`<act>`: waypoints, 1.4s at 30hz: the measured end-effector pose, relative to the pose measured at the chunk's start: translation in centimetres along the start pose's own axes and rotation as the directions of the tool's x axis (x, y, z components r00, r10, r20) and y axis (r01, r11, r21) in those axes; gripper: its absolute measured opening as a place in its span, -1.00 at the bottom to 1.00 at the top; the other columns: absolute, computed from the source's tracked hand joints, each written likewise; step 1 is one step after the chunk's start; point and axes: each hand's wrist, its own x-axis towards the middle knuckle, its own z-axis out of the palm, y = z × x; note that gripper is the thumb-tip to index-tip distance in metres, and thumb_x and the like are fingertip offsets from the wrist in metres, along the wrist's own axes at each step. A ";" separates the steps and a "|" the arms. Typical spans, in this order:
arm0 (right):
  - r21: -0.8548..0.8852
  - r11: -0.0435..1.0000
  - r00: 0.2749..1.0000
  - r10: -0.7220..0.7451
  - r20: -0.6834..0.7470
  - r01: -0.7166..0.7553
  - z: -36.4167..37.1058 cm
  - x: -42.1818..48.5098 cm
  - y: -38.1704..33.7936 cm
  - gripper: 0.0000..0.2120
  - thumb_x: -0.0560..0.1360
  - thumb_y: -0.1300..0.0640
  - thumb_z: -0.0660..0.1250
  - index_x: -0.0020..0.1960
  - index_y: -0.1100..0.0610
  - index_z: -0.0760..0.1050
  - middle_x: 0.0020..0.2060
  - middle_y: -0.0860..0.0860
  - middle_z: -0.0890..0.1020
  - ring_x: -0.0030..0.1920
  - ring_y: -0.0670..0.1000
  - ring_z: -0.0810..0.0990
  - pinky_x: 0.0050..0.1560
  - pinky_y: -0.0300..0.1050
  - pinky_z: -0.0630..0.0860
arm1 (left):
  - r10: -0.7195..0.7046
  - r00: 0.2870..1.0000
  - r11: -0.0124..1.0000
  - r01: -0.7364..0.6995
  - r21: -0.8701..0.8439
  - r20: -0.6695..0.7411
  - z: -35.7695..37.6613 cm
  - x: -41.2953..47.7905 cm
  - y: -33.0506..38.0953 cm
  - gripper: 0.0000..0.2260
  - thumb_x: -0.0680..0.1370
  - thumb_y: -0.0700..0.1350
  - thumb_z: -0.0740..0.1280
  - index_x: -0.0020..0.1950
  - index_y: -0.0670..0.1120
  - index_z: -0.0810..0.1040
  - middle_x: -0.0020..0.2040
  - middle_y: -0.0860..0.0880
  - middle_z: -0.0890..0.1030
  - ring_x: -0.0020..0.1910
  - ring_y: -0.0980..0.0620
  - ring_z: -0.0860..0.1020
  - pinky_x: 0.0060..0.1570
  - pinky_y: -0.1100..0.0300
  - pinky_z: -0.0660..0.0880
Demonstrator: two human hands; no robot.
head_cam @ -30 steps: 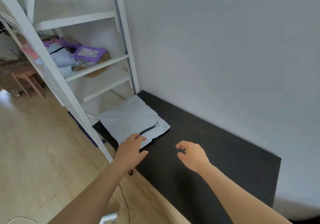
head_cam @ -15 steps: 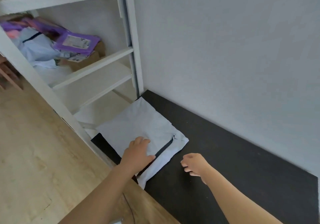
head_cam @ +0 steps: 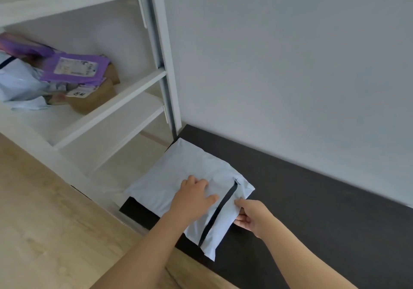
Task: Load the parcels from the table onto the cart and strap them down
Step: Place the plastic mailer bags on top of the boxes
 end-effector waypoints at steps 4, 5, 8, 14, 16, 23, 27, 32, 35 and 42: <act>0.014 0.993 0.991 -0.114 -0.073 0.115 -0.6 -1.8 -2.6 -0.88 0.57 0.27 0.22 0.06 0.27 0.48 -0.19 0.15 0.62 -0.24 0.06 0.61 -0.24 -0.06 0.58 | 0.038 0.999 0.998 -0.038 -0.041 0.008 -1.5 0.1 2.2 -0.37 0.48 0.34 0.16 0.44 0.04 0.23 0.37 -0.03 0.27 0.34 -0.02 0.30 0.27 0.08 0.37; 0.024 0.990 0.987 -0.139 -0.086 0.141 -0.8 -2.5 -3.3 -0.89 0.57 0.27 0.22 0.05 0.27 0.48 -0.20 0.15 0.62 -0.25 0.06 0.61 -0.25 -0.06 0.58 | 0.058 0.998 0.996 -0.057 -0.069 0.018 -1.9 0.0 3.0 -0.32 0.45 0.36 0.19 0.47 0.05 0.19 0.41 -0.03 0.23 0.37 -0.03 0.29 0.29 0.06 0.35; 0.069 0.965 0.963 -0.243 -0.117 0.252 -1.6 -4.6 -5.3 -0.90 0.56 0.29 0.20 -0.06 0.25 0.49 -0.28 0.12 0.59 -0.33 0.04 0.57 -0.34 -0.10 0.54 | 0.153 0.987 0.987 -0.150 -0.051 0.048 -3.1 0.0 5.5 -0.20 0.37 0.38 0.28 0.50 0.08 0.11 0.46 -0.02 0.19 0.40 -0.05 0.27 0.30 0.04 0.32; 0.132 0.897 0.905 -0.408 -0.118 0.422 -2.9 -8.9 -8.5 -0.90 0.55 0.31 0.21 -0.07 0.24 0.50 -0.25 0.14 0.61 -0.27 0.06 0.60 -0.24 -0.11 0.57 | 0.208 0.977 0.953 -0.193 0.234 -0.040 -4.8 -0.7 10.5 -0.35 0.42 -0.01 0.37 0.44 -0.05 0.18 0.26 -0.09 0.43 0.20 -0.10 0.45 0.04 0.11 0.43; 0.148 0.870 0.882 -0.459 -0.106 0.470 -3.3 -10.1 -9.0 -0.88 0.55 0.31 0.21 -0.10 0.24 0.51 -0.23 0.15 0.61 -0.24 0.06 0.61 -0.21 -0.12 0.57 | 0.258 0.956 0.928 -0.204 0.311 -0.142 -5.9 -1.2 12.0 -0.55 0.50 -0.11 0.30 0.36 -0.10 0.28 0.15 -0.10 0.51 0.09 -0.09 0.51 -0.14 0.15 0.37; 0.115 0.817 0.824 -0.554 -0.116 0.566 -7.0 -12.7 -8.9 -0.91 0.55 0.25 0.25 -0.05 0.22 0.53 -0.20 0.14 0.65 -0.21 0.06 0.64 -0.19 -0.14 0.58 | 0.318 0.815 0.948 -0.264 0.177 -0.484 -9.7 -1.3 12.5 -0.85 0.62 -0.17 0.09 -0.02 -0.15 0.43 -0.12 -0.09 0.55 -0.16 -0.11 0.47 -0.23 0.14 0.31; 0.103 0.881 0.878 -0.438 -0.193 0.463 -9.2 -12.0 -7.3 -0.93 0.54 0.26 0.26 -0.07 0.24 0.52 -0.24 0.14 0.63 -0.24 0.05 0.60 -0.24 -0.12 0.55 | 0.165 0.780 0.947 -0.297 -0.125 -0.604 -10.8 -0.3 12.1 -0.80 0.62 -0.13 0.11 -0.18 -0.15 0.35 -0.29 -0.02 0.45 -0.24 -0.05 0.41 -0.35 0.14 0.23; 0.087 0.922 0.895 -0.340 -0.287 0.378 -11.4 -10.4 -5.0 -0.81 0.56 0.23 0.24 0.14 0.26 0.48 -0.12 0.14 0.56 -0.05 0.10 0.54 0.03 0.00 0.53 | -0.074 0.870 0.665 -0.321 -0.674 -0.487 -10.3 0.5 12.2 -0.73 0.57 -0.17 0.19 -0.33 -0.12 0.27 -0.33 -0.11 0.35 -0.29 -0.03 0.32 -0.27 0.15 0.22; 0.094 0.932 0.896 -0.303 -0.325 0.349 -12.4 -10.4 -4.3 -0.70 0.56 0.15 0.28 0.26 0.21 0.44 0.00 0.13 0.52 0.09 0.13 0.50 0.15 0.04 0.45 | -0.106 0.939 0.427 -0.255 -0.868 -0.328 -10.0 0.3 12.3 -0.84 0.56 -0.21 0.23 -0.22 -0.13 0.40 -0.23 -0.13 0.42 -0.19 -0.04 0.39 -0.17 0.10 0.33; 0.192 0.918 0.888 -0.256 -0.382 0.347 -14.5 -10.0 -3.5 -0.43 0.51 -0.15 0.29 0.39 0.15 0.35 0.28 0.11 0.48 0.25 0.20 0.45 0.31 0.11 0.37 | 0.062 0.997 0.131 -0.060 -0.990 -0.052 -9.3 0.3 10.9 -0.88 0.59 -0.14 0.25 0.05 -0.12 0.56 0.08 -0.15 0.60 0.05 -0.09 0.57 0.05 0.05 0.50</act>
